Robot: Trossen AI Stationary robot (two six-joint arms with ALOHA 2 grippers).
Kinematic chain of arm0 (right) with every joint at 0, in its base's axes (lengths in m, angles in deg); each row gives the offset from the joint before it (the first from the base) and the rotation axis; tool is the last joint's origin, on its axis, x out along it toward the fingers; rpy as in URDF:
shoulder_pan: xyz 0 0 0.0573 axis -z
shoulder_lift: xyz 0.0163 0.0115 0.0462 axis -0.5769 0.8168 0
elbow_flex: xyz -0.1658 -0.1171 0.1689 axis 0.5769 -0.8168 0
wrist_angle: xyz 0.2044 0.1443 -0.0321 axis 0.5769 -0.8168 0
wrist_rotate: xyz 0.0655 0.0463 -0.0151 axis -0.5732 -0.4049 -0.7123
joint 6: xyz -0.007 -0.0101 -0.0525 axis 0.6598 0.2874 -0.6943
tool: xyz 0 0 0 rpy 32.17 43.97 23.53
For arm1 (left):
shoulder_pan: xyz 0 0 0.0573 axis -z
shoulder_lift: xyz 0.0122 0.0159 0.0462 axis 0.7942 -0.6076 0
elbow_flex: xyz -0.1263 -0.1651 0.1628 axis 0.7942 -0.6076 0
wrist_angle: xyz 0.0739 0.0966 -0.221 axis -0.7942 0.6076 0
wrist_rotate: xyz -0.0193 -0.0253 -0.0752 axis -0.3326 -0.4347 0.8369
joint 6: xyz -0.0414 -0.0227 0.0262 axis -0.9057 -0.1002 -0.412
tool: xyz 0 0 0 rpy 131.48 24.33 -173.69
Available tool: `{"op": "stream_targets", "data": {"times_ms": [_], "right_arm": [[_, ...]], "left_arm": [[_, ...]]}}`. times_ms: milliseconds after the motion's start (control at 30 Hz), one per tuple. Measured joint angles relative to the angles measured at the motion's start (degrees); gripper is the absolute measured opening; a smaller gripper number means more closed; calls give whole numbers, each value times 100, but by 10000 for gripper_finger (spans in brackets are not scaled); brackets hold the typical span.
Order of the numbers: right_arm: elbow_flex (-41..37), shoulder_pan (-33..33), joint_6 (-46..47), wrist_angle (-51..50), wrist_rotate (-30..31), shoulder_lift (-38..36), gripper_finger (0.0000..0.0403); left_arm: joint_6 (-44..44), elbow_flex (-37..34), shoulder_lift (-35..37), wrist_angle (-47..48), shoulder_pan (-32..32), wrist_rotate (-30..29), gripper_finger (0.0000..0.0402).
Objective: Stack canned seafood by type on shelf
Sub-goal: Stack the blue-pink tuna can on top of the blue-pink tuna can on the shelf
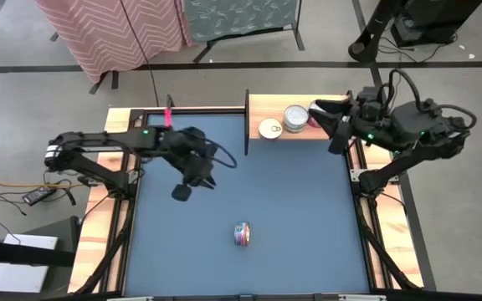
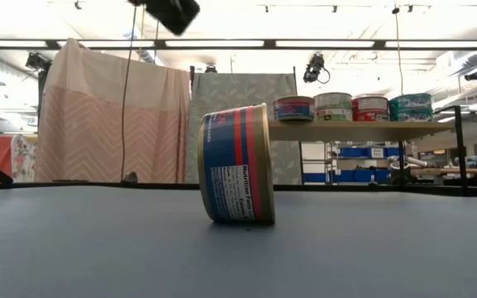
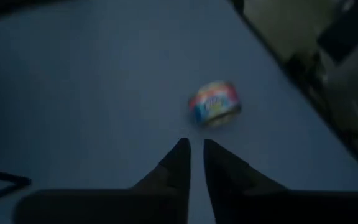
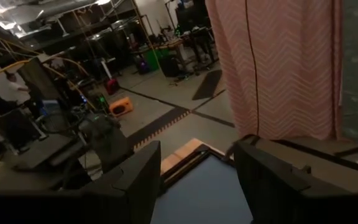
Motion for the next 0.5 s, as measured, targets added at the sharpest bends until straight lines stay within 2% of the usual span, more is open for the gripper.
{"op": "stream_targets", "data": {"times_ms": [167,333,400,500], "right_arm": [[-5,68,-123,-83,-5,-148,214],[-5,138,-207,-83,-7,-380,203],[-7,161,-332,-83,-9,-522,190],[-7,162,-468,-75,-2,-779,150]], "left_arm": [[424,2,-699,283,176,-5,106],[889,7,-1367,-38,508,-308,162],[918,9,-1597,-200,629,-572,182],[929,208,-1788,-230,766,-793,205]]}}
